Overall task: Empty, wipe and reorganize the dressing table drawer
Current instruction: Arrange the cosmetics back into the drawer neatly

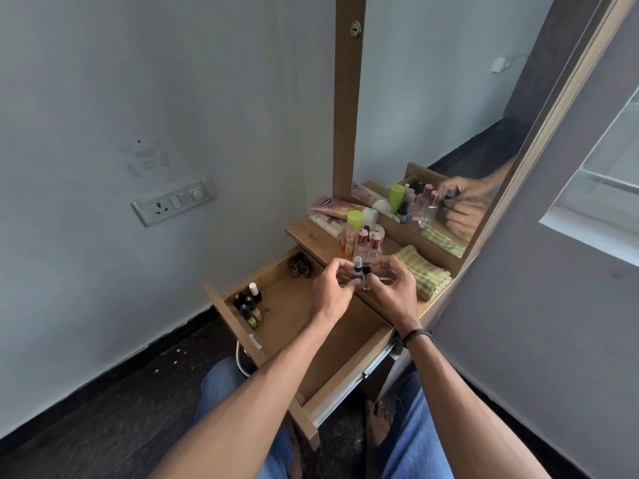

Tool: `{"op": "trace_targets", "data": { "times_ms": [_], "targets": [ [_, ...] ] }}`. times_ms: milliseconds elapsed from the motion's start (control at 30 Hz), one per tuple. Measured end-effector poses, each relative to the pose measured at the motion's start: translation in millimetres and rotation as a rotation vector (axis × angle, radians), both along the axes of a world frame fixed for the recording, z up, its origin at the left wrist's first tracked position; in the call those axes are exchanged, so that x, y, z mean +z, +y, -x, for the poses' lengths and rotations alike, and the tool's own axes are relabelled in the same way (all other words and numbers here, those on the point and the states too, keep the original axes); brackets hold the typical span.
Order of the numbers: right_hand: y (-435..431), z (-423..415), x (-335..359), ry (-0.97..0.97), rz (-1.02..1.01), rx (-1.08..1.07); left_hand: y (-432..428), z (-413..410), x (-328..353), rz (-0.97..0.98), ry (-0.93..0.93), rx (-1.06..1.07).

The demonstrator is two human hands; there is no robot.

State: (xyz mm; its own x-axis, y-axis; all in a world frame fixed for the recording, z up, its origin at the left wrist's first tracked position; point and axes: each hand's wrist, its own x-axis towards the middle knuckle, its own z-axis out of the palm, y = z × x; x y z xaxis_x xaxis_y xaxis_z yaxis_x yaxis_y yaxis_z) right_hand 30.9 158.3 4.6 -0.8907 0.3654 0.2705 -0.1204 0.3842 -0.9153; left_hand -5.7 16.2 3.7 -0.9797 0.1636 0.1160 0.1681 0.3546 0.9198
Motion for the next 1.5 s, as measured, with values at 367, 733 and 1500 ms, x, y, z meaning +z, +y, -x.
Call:
{"op": "trace_targets", "data": {
  "times_ms": [367, 733, 1500],
  "targets": [
    [-50, -46, -19, -0.137, 0.004, 0.283, -85, -38, -6, 0.387, -0.063, -0.158],
    [-80, -56, -43, -0.473, -0.447, 0.513, -105, -67, -19, 0.967, -0.102, -0.25],
    [-88, -49, -42, -0.66, -0.808, 0.637, -100, -77, -22, 1.135, -0.212, -0.282]
  ]
}}
